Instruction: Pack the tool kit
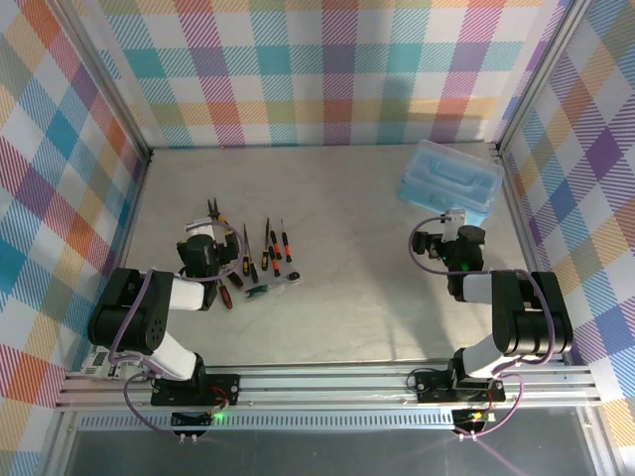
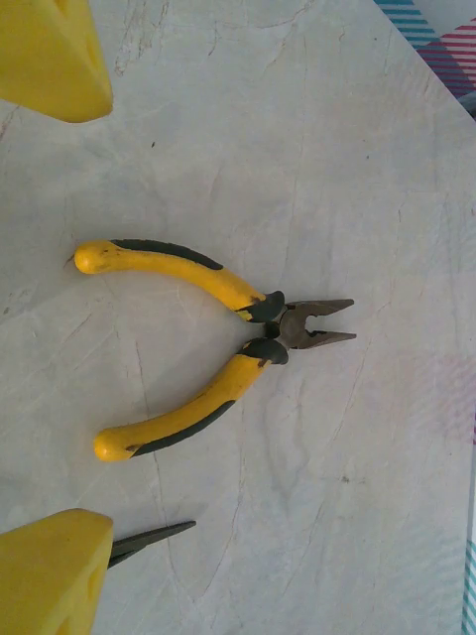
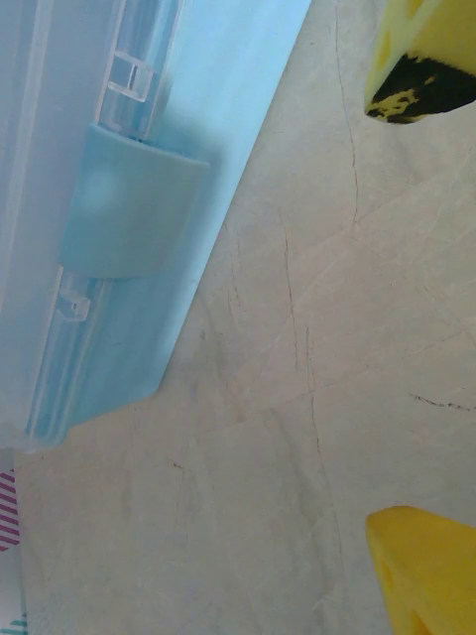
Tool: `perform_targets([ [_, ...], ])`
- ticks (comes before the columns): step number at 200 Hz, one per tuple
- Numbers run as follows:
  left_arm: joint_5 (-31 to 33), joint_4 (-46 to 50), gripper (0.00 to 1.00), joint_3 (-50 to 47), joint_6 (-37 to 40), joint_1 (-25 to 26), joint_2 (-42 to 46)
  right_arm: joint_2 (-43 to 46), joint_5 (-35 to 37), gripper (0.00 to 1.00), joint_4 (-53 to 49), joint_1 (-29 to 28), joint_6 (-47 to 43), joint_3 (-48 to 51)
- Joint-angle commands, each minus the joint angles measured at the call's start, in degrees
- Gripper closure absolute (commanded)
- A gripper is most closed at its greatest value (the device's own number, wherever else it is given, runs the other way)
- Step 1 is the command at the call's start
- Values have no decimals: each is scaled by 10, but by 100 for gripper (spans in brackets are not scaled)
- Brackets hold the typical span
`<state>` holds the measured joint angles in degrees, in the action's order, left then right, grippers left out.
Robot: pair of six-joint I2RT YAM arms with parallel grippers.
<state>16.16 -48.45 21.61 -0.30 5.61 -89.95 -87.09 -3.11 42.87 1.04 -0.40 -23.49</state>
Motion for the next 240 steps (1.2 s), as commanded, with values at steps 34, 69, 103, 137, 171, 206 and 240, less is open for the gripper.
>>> perform_targets([
  [34,7,-26,1,11,7,7,-5,-6,-12,1,22,-5,8,-12],
  [69,7,-26,1,11,8,7,-5,-6,-12,1,21,-4,8,-12],
  [103,6,-25,0,12,7,6,-6,-6,-12,1,21,-5,8,-12],
  [137,6,-24,0,12,7,7,-6,-6,-12,1,20,-5,8,-13],
  [171,6,-24,1,12,7,7,-5,-6,-12,1,21,-4,8,-13],
  [206,49,113,0,56,15,25,72,118,22,1,-180,-6,16,-64],
  [240,17,363,1,187,-23,27,180,191,91,1,-369,10,-17,-193],
])
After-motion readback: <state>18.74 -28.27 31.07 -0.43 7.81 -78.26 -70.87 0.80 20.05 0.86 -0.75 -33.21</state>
